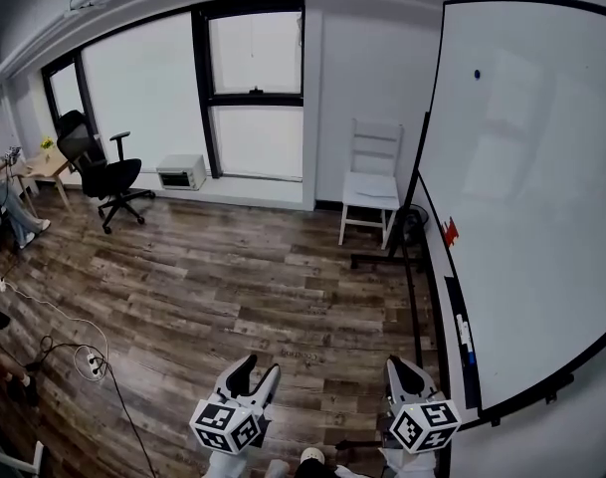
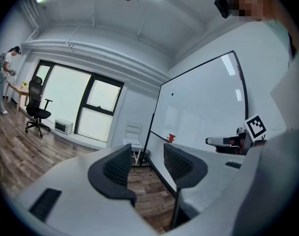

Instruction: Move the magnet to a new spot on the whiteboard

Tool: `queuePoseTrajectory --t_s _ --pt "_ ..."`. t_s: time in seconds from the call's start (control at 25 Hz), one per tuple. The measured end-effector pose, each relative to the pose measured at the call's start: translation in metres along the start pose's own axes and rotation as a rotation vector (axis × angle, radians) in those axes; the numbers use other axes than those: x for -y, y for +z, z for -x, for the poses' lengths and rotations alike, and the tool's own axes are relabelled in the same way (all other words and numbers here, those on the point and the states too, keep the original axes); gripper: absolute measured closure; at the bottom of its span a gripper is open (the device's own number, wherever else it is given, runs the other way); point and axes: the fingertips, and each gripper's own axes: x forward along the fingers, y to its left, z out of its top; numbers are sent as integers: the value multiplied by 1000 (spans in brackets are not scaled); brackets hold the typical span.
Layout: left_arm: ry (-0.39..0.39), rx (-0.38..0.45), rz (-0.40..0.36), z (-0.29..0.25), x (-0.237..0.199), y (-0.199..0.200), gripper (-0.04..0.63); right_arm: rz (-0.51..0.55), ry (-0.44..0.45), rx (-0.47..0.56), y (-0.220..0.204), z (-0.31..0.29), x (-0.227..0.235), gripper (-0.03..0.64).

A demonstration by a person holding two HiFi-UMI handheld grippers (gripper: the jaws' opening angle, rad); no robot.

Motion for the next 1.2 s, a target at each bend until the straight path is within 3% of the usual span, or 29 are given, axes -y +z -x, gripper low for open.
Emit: queuePoseTrajectory --t_s 0.4,1.2 --pt "-4 17 0 -52 -17 4 396 8 -4 29 11 -46 28 584" --pt "-33 -8 15 -82 -29 -3 396 -17 2 -1 -3 -76 32 584"
